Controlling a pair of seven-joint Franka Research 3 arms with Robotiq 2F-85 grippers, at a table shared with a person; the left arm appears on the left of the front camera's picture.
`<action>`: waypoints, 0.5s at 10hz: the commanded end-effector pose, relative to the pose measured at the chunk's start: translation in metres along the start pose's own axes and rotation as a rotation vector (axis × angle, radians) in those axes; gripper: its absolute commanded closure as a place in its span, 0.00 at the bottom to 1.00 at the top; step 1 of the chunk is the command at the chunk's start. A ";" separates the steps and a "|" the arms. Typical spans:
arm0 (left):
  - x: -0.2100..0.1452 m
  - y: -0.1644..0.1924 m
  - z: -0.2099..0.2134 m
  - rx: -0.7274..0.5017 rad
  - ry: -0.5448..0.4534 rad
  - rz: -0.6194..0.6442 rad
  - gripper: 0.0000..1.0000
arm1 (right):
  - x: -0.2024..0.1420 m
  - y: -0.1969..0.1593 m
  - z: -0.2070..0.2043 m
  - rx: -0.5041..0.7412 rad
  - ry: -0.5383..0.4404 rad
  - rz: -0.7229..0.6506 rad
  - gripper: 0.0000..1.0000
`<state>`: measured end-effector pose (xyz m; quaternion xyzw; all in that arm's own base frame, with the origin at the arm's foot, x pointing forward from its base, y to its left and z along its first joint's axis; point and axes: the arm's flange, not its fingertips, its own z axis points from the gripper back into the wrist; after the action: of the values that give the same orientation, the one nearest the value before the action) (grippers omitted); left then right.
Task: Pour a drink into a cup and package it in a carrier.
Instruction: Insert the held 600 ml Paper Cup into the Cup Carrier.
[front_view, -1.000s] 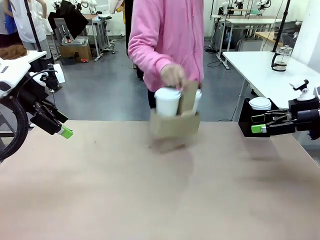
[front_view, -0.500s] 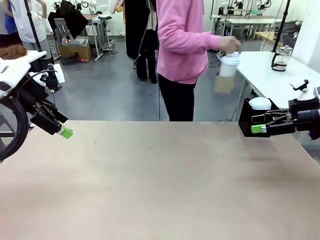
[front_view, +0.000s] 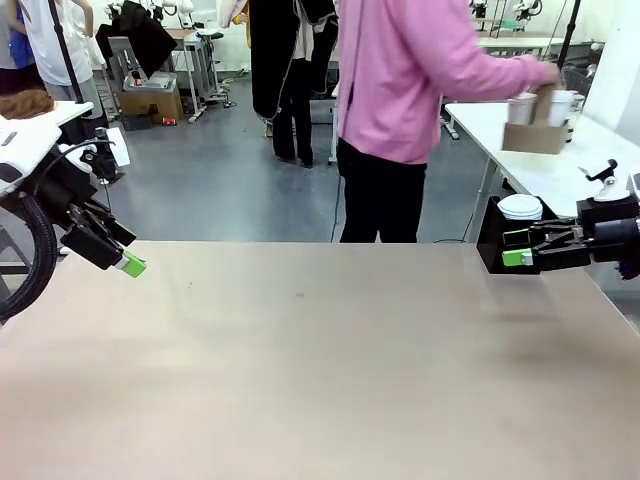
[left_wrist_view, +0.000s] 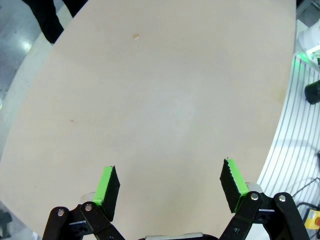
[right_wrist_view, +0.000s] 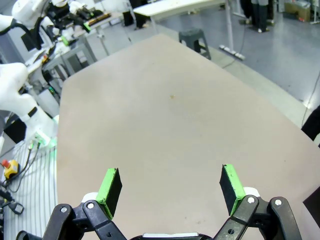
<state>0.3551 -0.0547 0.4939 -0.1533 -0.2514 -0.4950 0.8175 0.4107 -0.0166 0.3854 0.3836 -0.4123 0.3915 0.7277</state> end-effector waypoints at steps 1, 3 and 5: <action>-0.001 0.001 0.000 -0.012 -0.014 -0.011 0.00 | 0.001 0.000 0.000 0.001 0.003 0.003 0.00; -0.001 0.001 0.000 -0.012 -0.014 -0.011 0.00 | 0.001 0.000 0.000 0.001 0.003 0.003 0.00; -0.001 0.001 0.000 -0.012 -0.014 -0.011 0.00 | 0.001 0.000 0.000 0.001 0.003 0.003 0.00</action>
<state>0.3551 -0.0547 0.4939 -0.1533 -0.2514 -0.4950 0.8175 0.4107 -0.0166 0.3854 0.3836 -0.4123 0.3915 0.7277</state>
